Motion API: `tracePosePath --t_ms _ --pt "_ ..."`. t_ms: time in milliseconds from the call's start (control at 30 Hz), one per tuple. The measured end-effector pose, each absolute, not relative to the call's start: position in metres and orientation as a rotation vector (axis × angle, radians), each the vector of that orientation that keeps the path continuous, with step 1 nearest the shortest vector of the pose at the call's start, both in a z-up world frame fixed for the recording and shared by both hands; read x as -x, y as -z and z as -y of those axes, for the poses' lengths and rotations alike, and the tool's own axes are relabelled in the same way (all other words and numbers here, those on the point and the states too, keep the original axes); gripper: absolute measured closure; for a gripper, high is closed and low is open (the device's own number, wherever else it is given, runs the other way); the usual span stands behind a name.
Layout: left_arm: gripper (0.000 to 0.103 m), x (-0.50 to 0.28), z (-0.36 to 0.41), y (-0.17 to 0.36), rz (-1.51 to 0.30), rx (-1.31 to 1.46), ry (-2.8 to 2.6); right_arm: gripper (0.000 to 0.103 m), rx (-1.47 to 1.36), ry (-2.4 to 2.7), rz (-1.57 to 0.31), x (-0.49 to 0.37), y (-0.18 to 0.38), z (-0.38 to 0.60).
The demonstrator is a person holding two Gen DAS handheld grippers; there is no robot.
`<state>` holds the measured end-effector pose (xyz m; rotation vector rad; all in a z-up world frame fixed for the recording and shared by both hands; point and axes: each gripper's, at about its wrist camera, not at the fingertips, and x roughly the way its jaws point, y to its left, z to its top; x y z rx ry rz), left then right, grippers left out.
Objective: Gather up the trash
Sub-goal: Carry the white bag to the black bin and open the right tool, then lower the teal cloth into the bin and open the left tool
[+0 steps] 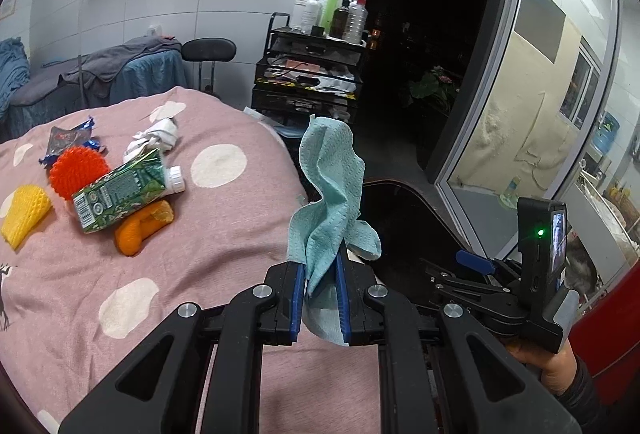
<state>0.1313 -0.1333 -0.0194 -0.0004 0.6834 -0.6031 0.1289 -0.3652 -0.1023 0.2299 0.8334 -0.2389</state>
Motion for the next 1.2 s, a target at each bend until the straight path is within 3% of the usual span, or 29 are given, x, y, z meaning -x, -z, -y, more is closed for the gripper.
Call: tracePosePath --t_ms 233,1000,1067,1200 --pt "0.089 -0.134 0.161 0.021 -0.702 -0.023 0.654 0.024 -0.241 0.296 -0.771 -0.116 0.086 0.38" --pt "0.088 -0.164 0.234 0.055 -0.866 -0.126 0.715 0.02 -0.301 0.572 -0.707 -0.097 0.07 0.446" --pt "0.084 -0.166 0.24 0.057 -0.881 -0.145 0.722 0.019 -0.304 0.576 -0.708 -0.098 0.071 0.448" --pt "0.043 -0.165 0.242 0.06 -0.873 -0.174 0.712 0.018 -0.311 0.576 -0.706 -0.097 0.071 0.449"
